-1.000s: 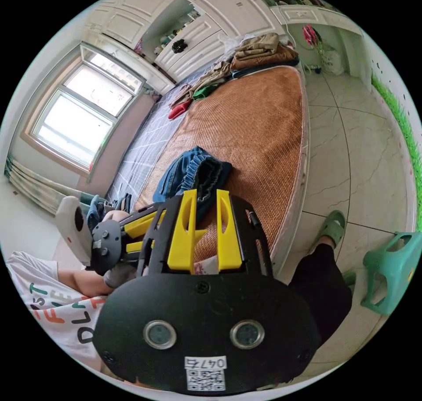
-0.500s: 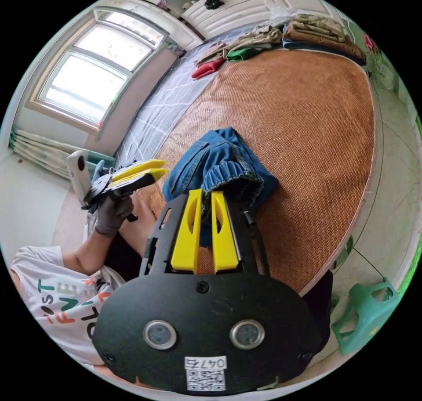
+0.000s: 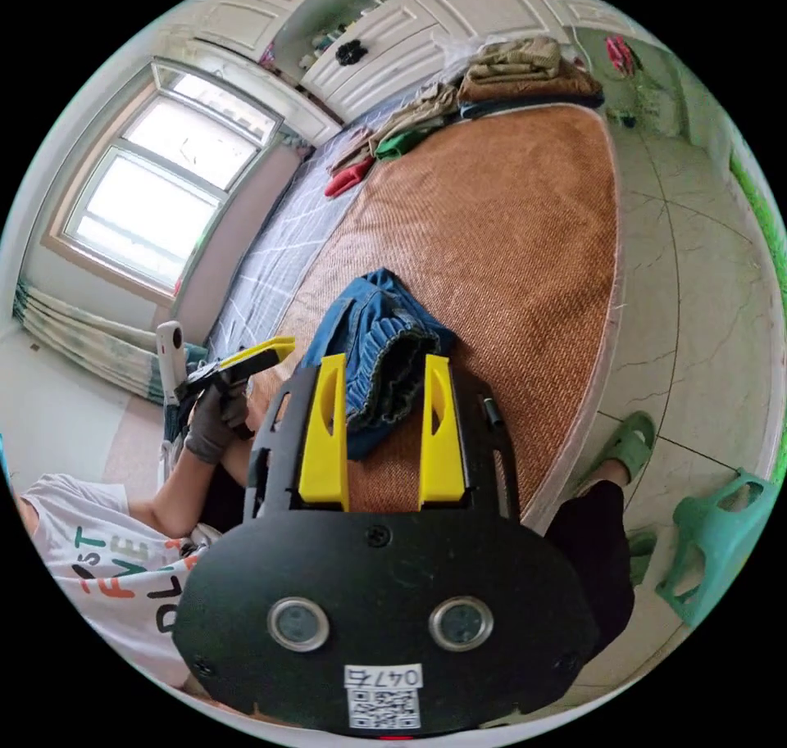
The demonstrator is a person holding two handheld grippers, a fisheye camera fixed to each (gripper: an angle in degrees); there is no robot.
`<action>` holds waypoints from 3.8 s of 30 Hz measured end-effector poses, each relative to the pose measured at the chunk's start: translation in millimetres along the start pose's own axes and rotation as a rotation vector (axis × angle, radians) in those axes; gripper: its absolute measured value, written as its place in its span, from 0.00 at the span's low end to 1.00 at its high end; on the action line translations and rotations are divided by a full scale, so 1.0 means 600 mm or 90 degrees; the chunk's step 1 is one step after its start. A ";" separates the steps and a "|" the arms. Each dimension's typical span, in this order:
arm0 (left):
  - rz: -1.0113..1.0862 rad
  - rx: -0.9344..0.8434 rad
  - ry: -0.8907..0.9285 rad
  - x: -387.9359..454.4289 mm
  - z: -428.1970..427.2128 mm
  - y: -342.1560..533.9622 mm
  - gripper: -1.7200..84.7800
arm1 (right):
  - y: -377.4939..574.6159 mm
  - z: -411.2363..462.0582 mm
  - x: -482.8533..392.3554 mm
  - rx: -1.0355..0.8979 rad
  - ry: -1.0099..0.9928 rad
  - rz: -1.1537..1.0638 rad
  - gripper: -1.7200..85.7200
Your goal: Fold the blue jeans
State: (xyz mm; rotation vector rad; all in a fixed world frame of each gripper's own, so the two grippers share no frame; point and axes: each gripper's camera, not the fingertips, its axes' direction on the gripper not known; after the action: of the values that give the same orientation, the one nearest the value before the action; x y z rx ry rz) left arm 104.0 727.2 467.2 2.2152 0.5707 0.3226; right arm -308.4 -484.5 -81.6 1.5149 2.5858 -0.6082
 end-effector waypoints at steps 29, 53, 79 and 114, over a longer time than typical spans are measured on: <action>-0.088 0.046 0.235 -0.207 -0.075 -0.012 0.06 | -0.023 0.037 -0.205 0.033 0.170 -0.198 0.04; -0.471 -0.027 0.249 -0.384 -0.069 0.060 0.07 | -0.005 0.215 0.012 0.001 -0.141 0.209 0.21; -0.158 0.214 0.203 -0.127 -0.429 0.310 0.06 | -0.024 0.229 -0.183 0.024 -0.145 -0.099 0.06; -0.308 0.486 -0.157 0.013 -1.194 1.347 0.07 | 0.397 0.603 -1.182 -0.354 -0.296 -0.769 0.07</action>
State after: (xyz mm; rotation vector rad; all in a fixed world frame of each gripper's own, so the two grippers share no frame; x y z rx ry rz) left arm 56.2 735.4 1546.2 2.6515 1.2018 -0.4966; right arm 208.3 -1099.4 -294.5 -0.4001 2.6438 -0.1777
